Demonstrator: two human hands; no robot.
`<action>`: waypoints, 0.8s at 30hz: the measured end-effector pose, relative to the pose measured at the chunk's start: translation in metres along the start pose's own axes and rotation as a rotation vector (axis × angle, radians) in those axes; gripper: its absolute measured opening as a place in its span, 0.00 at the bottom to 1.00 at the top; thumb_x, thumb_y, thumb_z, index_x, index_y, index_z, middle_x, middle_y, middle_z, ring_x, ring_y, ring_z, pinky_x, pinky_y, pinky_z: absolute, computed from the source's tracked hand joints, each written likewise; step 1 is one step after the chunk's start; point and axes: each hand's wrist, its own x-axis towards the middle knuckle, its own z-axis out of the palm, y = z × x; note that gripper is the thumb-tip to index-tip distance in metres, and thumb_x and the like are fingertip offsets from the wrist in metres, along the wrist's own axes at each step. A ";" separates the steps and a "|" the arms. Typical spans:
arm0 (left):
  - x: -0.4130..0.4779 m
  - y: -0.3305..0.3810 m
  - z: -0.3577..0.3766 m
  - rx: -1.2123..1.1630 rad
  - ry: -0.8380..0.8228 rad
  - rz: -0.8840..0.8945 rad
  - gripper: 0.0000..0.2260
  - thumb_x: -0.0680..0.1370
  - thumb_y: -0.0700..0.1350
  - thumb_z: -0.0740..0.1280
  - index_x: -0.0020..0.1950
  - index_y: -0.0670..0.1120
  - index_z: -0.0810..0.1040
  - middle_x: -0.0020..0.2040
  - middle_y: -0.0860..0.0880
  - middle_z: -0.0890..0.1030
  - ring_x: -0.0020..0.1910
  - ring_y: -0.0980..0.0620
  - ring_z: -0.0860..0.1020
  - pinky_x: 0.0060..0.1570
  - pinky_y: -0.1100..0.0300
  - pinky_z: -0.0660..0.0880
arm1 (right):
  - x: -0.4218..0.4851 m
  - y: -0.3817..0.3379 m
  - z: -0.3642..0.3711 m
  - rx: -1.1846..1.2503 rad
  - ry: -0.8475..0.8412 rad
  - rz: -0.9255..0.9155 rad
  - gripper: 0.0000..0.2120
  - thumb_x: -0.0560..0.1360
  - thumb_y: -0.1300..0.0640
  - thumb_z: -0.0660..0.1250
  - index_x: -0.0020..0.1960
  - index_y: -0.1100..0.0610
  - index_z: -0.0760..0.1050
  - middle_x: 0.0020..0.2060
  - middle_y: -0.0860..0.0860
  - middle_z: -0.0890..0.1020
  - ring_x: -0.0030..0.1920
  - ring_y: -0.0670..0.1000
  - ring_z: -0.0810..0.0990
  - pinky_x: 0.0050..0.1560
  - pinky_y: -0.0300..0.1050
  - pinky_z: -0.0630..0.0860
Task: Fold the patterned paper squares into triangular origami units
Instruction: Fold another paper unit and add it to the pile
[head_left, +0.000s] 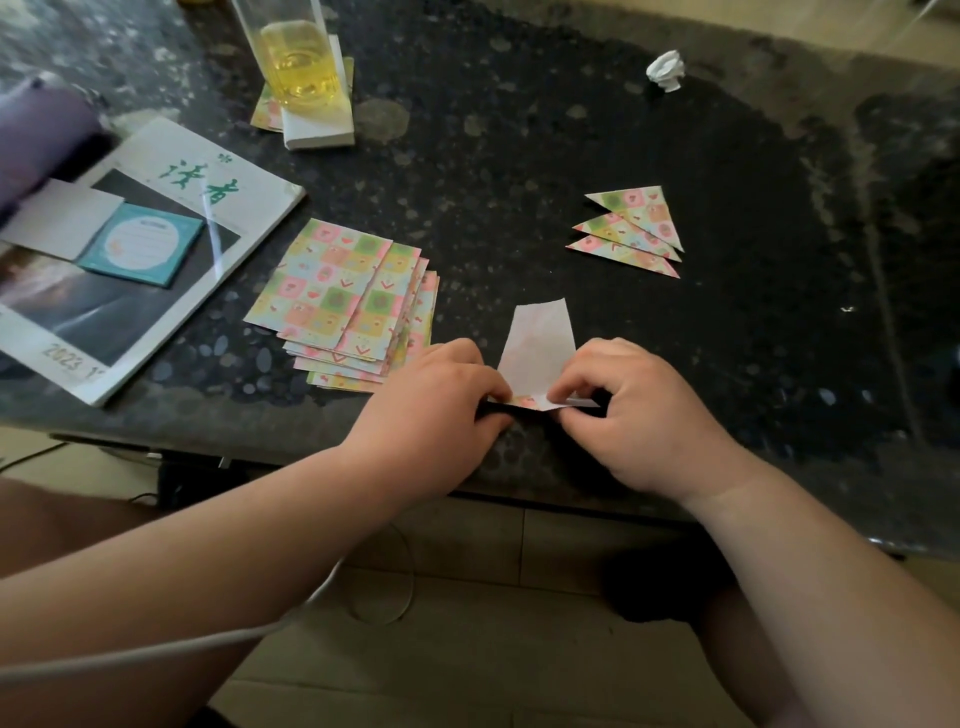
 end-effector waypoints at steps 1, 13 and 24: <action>0.000 0.000 0.000 -0.006 0.001 -0.005 0.12 0.81 0.54 0.67 0.64 0.56 0.81 0.55 0.58 0.74 0.54 0.58 0.70 0.50 0.64 0.68 | 0.001 -0.001 -0.001 0.011 -0.025 0.021 0.06 0.75 0.59 0.73 0.49 0.49 0.84 0.46 0.42 0.79 0.53 0.44 0.75 0.54 0.42 0.76; 0.008 0.002 0.002 -0.087 0.032 -0.128 0.08 0.83 0.52 0.65 0.54 0.54 0.83 0.50 0.57 0.76 0.48 0.57 0.74 0.46 0.61 0.73 | 0.016 -0.003 -0.006 0.184 0.022 0.295 0.10 0.77 0.54 0.74 0.55 0.43 0.79 0.45 0.40 0.80 0.46 0.40 0.78 0.42 0.30 0.69; 0.014 0.010 0.004 -0.051 0.046 -0.225 0.06 0.82 0.54 0.66 0.47 0.55 0.78 0.47 0.56 0.77 0.43 0.56 0.75 0.42 0.61 0.74 | 0.023 -0.006 0.010 0.223 0.165 0.397 0.09 0.78 0.56 0.73 0.56 0.48 0.78 0.41 0.43 0.81 0.43 0.42 0.80 0.39 0.33 0.70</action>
